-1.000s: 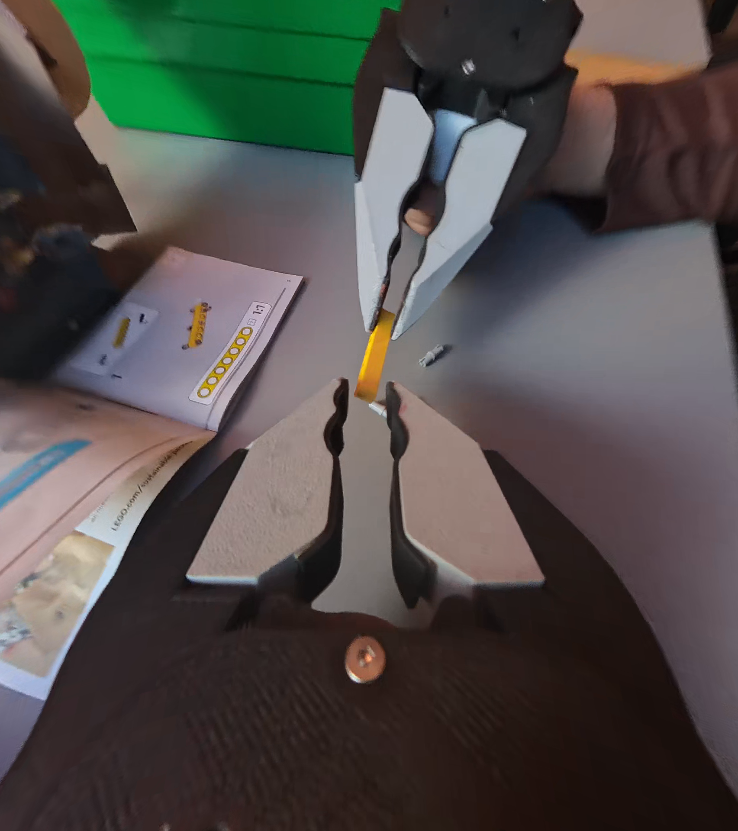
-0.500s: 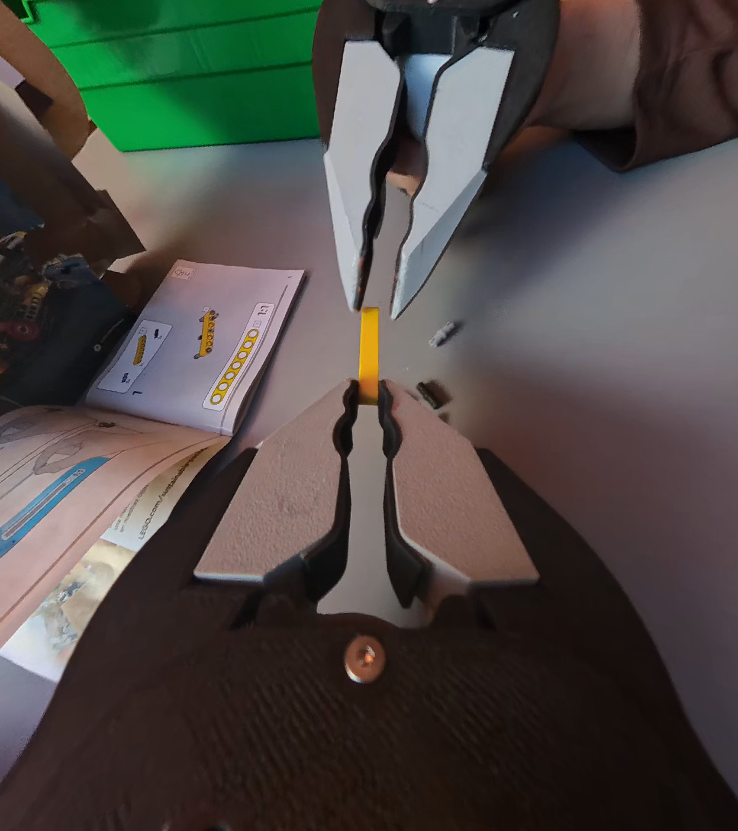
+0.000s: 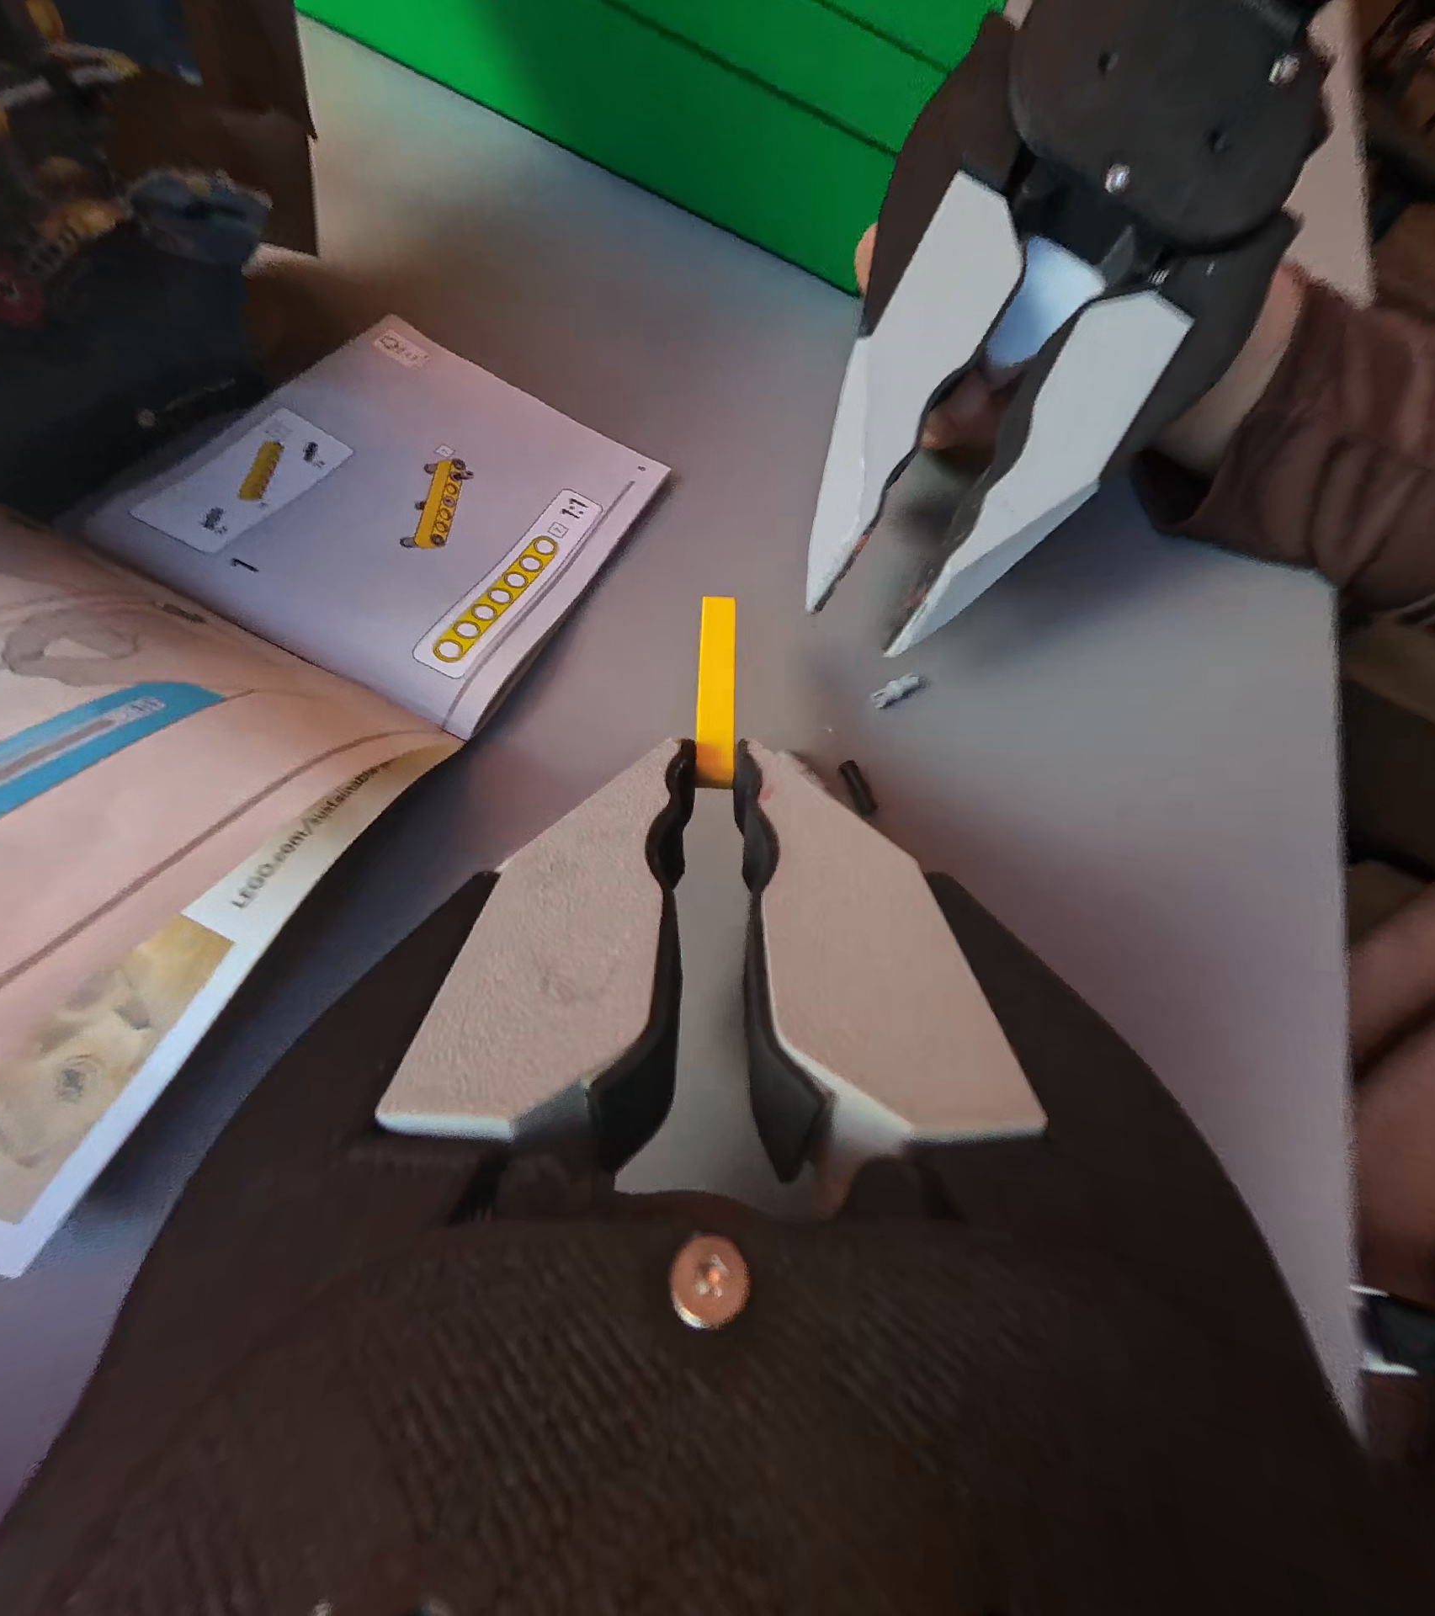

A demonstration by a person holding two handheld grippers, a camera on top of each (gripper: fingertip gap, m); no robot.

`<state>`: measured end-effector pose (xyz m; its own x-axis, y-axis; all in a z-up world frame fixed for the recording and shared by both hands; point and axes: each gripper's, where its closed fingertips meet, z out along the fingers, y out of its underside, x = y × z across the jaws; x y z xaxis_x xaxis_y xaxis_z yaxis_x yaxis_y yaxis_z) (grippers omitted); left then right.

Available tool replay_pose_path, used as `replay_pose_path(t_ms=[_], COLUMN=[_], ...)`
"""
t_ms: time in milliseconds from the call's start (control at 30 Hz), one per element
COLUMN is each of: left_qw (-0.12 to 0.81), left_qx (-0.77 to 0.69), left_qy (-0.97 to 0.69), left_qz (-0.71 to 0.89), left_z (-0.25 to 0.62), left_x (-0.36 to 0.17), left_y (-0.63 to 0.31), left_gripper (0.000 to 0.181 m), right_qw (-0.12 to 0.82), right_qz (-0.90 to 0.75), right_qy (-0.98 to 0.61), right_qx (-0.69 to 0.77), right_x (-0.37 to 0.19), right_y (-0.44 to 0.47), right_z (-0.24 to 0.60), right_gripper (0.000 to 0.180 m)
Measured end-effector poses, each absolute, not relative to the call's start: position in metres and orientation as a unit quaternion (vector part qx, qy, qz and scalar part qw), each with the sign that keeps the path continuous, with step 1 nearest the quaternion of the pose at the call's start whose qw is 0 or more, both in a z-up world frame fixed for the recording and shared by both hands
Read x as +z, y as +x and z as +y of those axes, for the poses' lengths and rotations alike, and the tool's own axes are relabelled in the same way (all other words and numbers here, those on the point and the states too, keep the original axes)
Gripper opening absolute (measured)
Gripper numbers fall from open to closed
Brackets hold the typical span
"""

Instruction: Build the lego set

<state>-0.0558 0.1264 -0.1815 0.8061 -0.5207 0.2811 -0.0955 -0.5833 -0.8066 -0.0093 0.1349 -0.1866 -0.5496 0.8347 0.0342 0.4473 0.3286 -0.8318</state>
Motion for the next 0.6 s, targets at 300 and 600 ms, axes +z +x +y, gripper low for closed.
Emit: replay_pose_path(t_ms=[300, 600], left_qw=[0.359, 0.372], left_qx=[-0.540, -0.572], left_qy=[-0.760, -0.729], left_qz=[0.051, 0.061], left_z=[0.115, 0.110], left_x=[-0.140, -0.123], left_y=[-0.040, -0.034], left_gripper=[0.006, 0.006], right_qw=[0.240, 0.249], right_qz=[-0.778, -0.727], right_qy=[-0.400, -0.418], right_qx=[0.420, 0.485], right_x=[-0.179, -0.152], right_y=[-0.008, -0.014], right_z=[0.130, 0.133], right_gripper=[0.016, 0.018])
